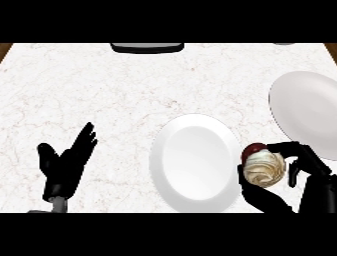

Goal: Pick the cupcake from the plate and place it in the plate

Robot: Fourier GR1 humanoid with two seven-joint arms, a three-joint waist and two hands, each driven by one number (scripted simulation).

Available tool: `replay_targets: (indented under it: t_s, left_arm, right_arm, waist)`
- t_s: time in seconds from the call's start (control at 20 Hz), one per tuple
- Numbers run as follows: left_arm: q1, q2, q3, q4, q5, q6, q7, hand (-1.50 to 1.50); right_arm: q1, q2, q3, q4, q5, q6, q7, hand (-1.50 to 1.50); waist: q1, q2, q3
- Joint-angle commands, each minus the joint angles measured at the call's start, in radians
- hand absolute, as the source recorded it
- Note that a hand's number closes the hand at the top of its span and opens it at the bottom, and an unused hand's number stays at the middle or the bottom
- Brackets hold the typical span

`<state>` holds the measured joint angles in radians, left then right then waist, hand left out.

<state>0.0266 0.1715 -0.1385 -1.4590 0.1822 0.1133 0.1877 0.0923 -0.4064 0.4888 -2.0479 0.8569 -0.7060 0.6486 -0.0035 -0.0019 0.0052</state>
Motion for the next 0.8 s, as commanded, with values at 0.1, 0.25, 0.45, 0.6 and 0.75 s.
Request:
replay_targets:
  t_s: [0.1, 0.25, 0.45, 0.6, 0.75]
  left_arm:
    - [0.0, 0.027, 0.025, 0.025, 0.013, -0.043, 0.009, 0.0]
    - [0.022, -0.025, -0.02, 0.036, -0.022, -0.013, -0.025, 0.0]
    - [-0.016, -0.033, -0.025, 0.002, -0.023, 0.0, 0.035, 0.0]
    - [-0.056, -0.025, 0.005, 0.067, -0.011, -0.022, 0.019, 0.0]
    - [-0.022, 0.011, 0.03, 0.06, 0.012, -0.067, 0.002, 0.0]
  right_arm:
    - [-0.059, -0.092, -0.216, 0.206, -0.315, -0.123, -0.224, 1.5]
    - [-0.131, -0.11, -0.315, 0.343, -0.396, -0.143, -0.321, 1.5]
    - [-0.185, -0.124, -0.416, 0.555, -0.574, -0.156, -0.531, 1.5]
    - [-0.284, -0.136, -0.502, 0.717, -0.687, -0.083, -0.689, 1.5]
    - [-0.388, -0.103, -0.555, 0.911, -0.734, -0.034, -0.831, 1.5]
  waist:
    - [0.011, 0.005, -0.003]
    - [0.016, 0.006, -0.003]
    - [0.02, 0.008, -0.001]
    - [0.021, 0.011, -0.001]
    - [0.034, 0.012, -0.002]
